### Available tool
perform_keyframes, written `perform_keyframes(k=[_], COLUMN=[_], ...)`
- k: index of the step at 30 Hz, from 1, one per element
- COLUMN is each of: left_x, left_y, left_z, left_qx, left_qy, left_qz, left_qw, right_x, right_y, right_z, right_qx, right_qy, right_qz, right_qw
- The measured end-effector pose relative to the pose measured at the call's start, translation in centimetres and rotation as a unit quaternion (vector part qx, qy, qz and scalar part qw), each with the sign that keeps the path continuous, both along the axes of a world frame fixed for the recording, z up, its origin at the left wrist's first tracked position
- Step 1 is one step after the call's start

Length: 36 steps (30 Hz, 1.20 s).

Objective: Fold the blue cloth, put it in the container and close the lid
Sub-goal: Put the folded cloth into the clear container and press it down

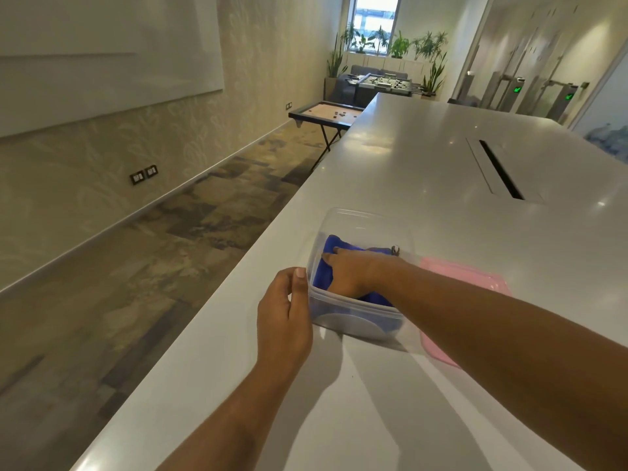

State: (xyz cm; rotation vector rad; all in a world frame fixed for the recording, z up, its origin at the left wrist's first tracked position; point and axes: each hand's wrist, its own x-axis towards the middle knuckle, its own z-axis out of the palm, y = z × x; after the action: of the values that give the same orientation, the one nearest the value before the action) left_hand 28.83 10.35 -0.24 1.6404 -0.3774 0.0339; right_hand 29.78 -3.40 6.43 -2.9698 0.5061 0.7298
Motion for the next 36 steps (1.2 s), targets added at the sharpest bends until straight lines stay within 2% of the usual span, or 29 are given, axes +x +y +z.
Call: perform_keyframes(k=[5, 11, 17, 27, 32, 36], left_x=[0.3, 0.3, 0.3, 0.1, 0.2, 0.2], left_y=[-0.1, 0.0, -0.1, 0.5, 0.4, 0.4], left_z=[-0.4, -0.6, -0.7, -0.2, -0.2, -0.4], left_qx=[-0.005, 0.005, 0.012, 0.0, 0.01, 0.016], left_qy=[0.01, -0.002, -0.002, -0.005, -0.004, -0.004], left_qz=[-0.001, -0.009, -0.018, -0.017, -0.022, -0.024], left_qw=[1.0, 1.0, 1.0, 1.0, 1.0, 1.0], right_x=[0.8, 0.7, 0.6, 0.4, 0.0, -0.3], right_y=[-0.7, -1.6, -1.9, -3.1, -3.2, -2.7], right_z=[-0.9, 0.1, -1.5, 0.6, 0.4, -0.5], right_qx=[-0.012, 0.051, -0.02, 0.01, -0.024, -0.053], right_qy=[0.023, 0.012, 0.039, 0.065, 0.126, 0.097], right_qz=[-0.011, -0.035, -0.009, 0.002, 0.032, 0.051], right_qw=[1.0, 0.998, 0.999, 0.998, 0.991, 0.993])
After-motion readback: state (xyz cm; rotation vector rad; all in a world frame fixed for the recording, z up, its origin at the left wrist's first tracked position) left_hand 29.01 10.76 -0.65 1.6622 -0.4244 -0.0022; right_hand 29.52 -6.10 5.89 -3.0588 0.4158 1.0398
